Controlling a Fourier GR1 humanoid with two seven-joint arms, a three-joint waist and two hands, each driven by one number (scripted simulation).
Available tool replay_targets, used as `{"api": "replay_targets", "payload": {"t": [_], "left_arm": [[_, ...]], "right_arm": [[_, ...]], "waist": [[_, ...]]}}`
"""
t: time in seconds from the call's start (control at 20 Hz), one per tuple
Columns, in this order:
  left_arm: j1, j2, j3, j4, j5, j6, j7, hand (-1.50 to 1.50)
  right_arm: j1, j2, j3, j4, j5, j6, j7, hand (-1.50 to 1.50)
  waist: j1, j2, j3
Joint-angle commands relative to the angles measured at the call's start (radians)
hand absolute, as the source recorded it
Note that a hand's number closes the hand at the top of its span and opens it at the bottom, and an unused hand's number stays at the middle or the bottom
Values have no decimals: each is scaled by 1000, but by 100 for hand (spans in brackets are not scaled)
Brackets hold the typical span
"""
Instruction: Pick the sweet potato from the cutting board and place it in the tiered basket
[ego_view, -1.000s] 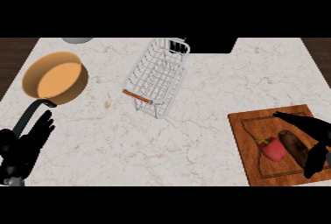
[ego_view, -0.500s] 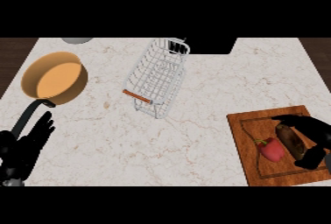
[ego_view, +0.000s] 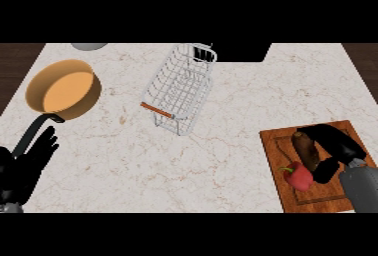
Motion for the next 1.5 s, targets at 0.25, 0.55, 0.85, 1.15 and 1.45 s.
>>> {"api": "replay_targets", "payload": {"t": [0.25,0.55,0.85,1.15,1.45], "left_arm": [[-16,-9,-36,6,-13,-17,2,0],[-26,-7,-52,11,-22,-25,14,0],[-51,-16,-79,16,-34,-33,15,0],[-96,-19,-101,19,-39,-45,23,0],[-144,-41,-120,28,-49,-33,23,0]], "right_arm": [[-154,384,70,-88,96,-192,423,150],[-291,395,121,-157,194,-351,710,150],[-461,396,193,-201,293,-449,1024,150],[-645,397,282,-175,374,-487,1360,150],[-825,397,359,-97,439,-507,1625,150]], "waist": [[81,-14,-12],[109,-31,-10],[144,-25,-9],[191,1,-7],[199,20,-4]]}}
